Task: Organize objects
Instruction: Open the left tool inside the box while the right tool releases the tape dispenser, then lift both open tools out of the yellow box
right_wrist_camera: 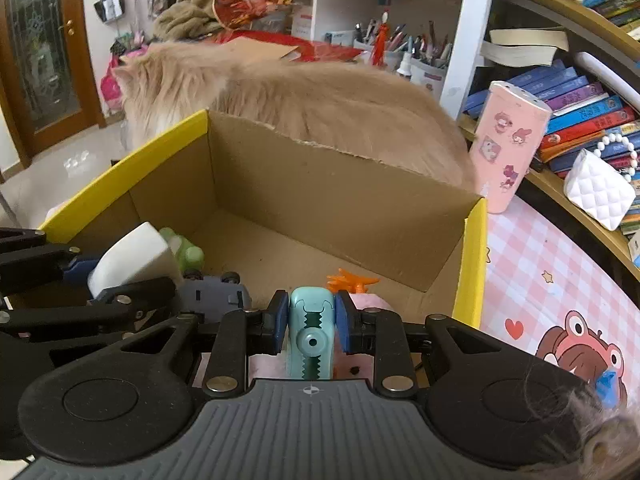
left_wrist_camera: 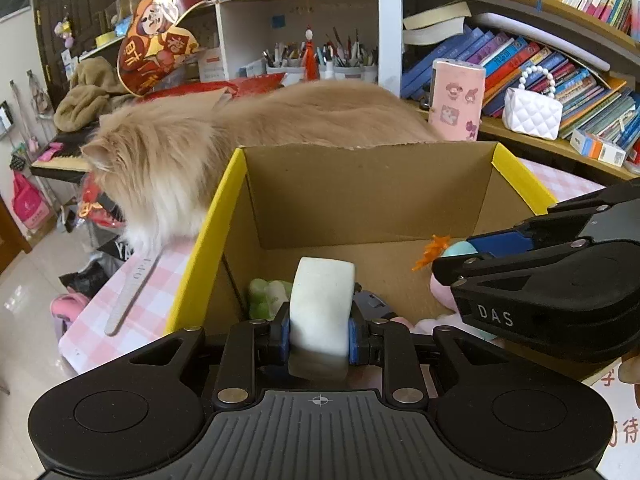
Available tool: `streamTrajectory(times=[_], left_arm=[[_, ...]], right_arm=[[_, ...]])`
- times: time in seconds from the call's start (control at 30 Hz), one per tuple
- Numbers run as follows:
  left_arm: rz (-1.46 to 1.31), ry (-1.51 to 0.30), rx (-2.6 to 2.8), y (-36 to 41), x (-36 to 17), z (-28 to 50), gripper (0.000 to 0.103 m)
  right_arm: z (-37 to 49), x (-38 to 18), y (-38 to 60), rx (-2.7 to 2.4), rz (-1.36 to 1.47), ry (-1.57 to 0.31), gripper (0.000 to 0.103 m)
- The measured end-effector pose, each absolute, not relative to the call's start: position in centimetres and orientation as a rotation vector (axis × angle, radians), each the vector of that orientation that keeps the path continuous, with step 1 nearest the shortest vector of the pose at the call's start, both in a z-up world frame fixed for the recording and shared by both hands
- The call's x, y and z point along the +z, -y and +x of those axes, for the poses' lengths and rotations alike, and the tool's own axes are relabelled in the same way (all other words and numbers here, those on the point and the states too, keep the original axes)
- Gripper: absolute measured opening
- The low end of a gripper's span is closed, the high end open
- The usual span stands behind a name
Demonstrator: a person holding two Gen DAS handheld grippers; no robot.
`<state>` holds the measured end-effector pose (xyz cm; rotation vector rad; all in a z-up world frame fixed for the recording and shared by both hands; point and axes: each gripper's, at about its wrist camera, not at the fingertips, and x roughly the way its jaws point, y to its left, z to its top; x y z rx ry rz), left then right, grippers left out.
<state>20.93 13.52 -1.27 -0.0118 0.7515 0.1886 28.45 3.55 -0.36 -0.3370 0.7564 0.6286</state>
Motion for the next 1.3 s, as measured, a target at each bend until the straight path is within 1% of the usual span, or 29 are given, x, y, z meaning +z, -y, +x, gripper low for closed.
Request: streamTrajectory(times=[0.27,0.33,0.37,0.4,0.43,0.47,0.5,0.7,0.73,0.8,0.87,1.03,1.1,1.13,1.17,1.23,1.3], left_arm=[[-0.041,-0.74,0.189,-13.6,-0.9,20.9,0.027],[-0.05,-0.73,0.191,-13.7,-0.6,20.8,0.027],[-0.053,-0.725,0.187,-13.7,-0.4,20.8,0.031],[-0.053,-0.716,0.186,-13.7,-0.2,20.6,0.035],[-0.048,-0.699,0.19,-13.6,0.0,20.4,0.042],[-0.041,-0.681,0.196,-13.6,0.4,20.2,0.048],[-0.035,-0.666,0.201,-13.5,0.7,20.0,0.05],[-0.044,-0.605,0.2,-13.6,2.4,18.5,0.055],[-0.047,-0.597,0.202,-13.6,2.7,18.2,0.057],[-0.055,-0.578,0.206,-13.7,3.2,17.5,0.061],[-0.063,-0.563,0.21,-13.8,3.6,16.8,0.066],[-0.05,-0.54,0.215,-14.1,3.9,15.1,0.067],[-0.048,-0.538,0.218,-14.2,3.9,14.3,0.073],[-0.051,-0.534,0.22,-14.3,4.0,13.8,0.078],[-0.055,-0.532,0.222,-14.4,4.0,13.4,0.08],[-0.063,-0.533,0.221,-14.7,4.0,12.5,0.08],[-0.068,-0.542,0.22,-14.9,3.9,11.7,0.081]], right_arm=[[28.6,-0.2,-3.0,0.599,-0.286,-0.753,0.023],[28.4,0.1,-2.6,0.584,-0.257,-0.732,0.03],[28.3,0.3,-2.4,0.583,-0.245,-0.72,0.034],[28.2,0.6,-2.3,0.577,-0.24,-0.71,0.037],[28.0,0.8,-2.2,0.574,-0.237,-0.704,0.037],[27.9,1.1,-2.0,0.575,-0.233,-0.697,0.038],[27.7,1.3,-1.9,0.572,-0.228,-0.686,0.038],[26.4,3.3,-0.4,0.518,-0.162,-0.626,0.038],[26.1,3.6,-0.1,0.506,-0.151,-0.616,0.039],[25.4,4.2,0.4,0.478,-0.134,-0.595,0.042],[24.6,4.7,0.9,0.453,-0.13,-0.571,0.042],[22.1,5.6,2.0,0.402,-0.129,-0.514,0.043],[21.2,5.7,2.4,0.389,-0.119,-0.508,0.046],[20.7,5.7,2.5,0.381,-0.112,-0.508,0.046],[20.3,5.7,2.6,0.376,-0.109,-0.509,0.046],[19.2,5.6,2.7,0.367,-0.111,-0.513,0.046],[18.1,5.4,2.7,0.356,-0.112,-0.522,0.049]])
